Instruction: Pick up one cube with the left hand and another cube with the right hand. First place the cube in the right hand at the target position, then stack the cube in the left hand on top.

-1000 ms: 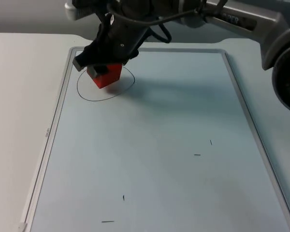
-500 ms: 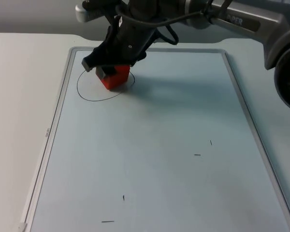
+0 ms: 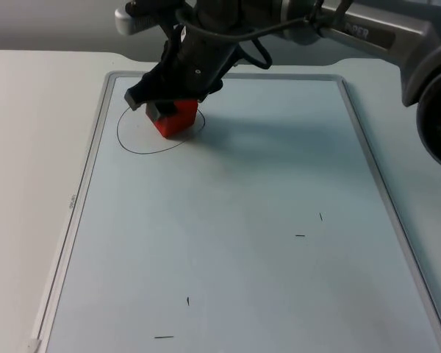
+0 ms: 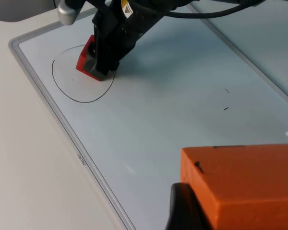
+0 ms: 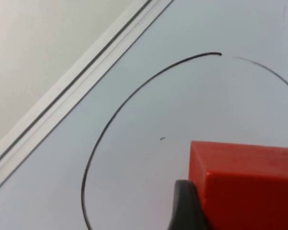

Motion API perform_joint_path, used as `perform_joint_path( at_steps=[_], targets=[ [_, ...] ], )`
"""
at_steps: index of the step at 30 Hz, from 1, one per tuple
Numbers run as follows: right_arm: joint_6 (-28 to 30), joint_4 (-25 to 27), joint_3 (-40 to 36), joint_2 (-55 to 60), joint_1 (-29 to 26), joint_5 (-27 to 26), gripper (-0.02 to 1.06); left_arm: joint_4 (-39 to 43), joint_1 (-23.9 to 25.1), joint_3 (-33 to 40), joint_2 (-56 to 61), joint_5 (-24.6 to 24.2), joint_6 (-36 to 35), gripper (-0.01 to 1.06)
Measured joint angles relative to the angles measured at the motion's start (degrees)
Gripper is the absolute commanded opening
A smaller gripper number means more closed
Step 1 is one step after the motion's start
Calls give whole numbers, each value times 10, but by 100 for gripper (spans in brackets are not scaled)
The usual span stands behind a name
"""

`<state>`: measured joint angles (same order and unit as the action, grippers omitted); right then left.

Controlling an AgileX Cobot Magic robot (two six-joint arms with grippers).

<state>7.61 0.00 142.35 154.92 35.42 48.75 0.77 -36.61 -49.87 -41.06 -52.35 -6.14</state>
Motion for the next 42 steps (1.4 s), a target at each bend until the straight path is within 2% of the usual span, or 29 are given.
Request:
perform_joint_path(
  at_steps=[21,24,25,29,30,32,34,37,42],
  targets=[
    [0,4,0,9,0,-11,0,0,0,0,0,4,0,0],
    [0,8,0,10,0,-12,6,0,0,0,0,4,0,0],
    [0,9,0,10,0,-12,11,0,0,0,0,4,0,0],
    [0,10,0,10,0,-12,48,0,0,0,0,4,0,0],
    [0,10,1,10,0,-12,48,0,0,0,0,4,0,0],
    [0,13,2,11,0,-12,65,0,0,0,0,4,0,0],
    [0,13,2,11,0,-13,76,0,0,0,0,4,0,0],
    [0,13,2,13,0,-18,81,0,0,0,0,4,0,0],
    [0,13,2,12,0,-32,81,0,0,0,0,4,0,0]
  ],
)
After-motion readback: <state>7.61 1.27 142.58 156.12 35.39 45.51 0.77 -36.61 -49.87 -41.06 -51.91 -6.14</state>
